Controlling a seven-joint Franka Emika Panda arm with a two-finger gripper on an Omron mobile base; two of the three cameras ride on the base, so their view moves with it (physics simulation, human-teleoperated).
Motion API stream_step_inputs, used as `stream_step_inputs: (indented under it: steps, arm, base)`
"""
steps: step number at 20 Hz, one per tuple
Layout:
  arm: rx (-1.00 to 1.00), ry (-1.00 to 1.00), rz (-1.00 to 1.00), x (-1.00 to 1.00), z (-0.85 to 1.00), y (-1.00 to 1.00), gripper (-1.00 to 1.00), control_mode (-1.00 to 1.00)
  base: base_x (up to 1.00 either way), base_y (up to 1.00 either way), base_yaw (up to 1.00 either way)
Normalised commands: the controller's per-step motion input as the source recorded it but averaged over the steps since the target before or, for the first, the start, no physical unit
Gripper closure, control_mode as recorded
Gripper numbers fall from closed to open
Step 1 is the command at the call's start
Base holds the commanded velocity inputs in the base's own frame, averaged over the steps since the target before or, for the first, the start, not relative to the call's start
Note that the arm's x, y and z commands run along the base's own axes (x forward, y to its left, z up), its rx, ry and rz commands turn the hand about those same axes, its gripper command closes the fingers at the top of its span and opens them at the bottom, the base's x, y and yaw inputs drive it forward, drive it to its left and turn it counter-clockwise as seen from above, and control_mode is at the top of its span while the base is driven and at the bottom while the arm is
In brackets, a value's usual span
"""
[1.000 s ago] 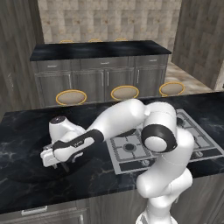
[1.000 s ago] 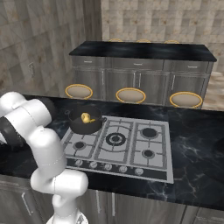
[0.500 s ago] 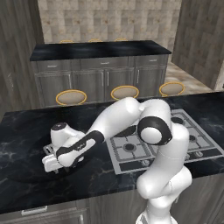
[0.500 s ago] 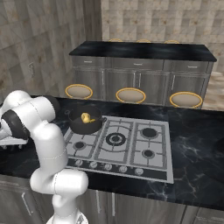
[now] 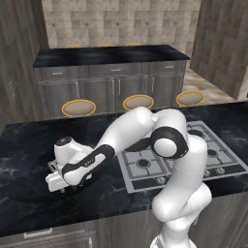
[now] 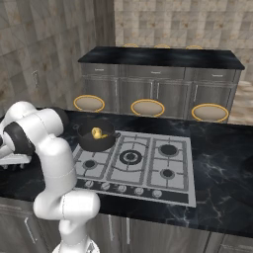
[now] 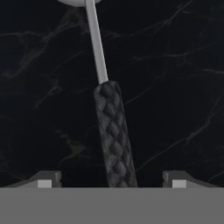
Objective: Put the potato and lemon in the pot. Retrieve the spatula and lightly stir the vegetables in the pot.
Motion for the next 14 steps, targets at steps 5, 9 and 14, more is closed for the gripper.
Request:
stream_step_inputs:
  steps: [5,9,14]
  arm:
    - [0.0,0.0,0.0,-0.01,0.0,0.01,1.0,-1.0]
    - [0.0,0.0,0.0,0.0,0.0,-0.12,1.0,-1.0]
    - [0.01,0.0,0.0,-0.1,0.36,-0.43,1.0,-1.0]
  base:
    - [0.0,0.0,0.0]
    - [0.0,0.0,0.0]
    - [0.0,0.0,0.0]
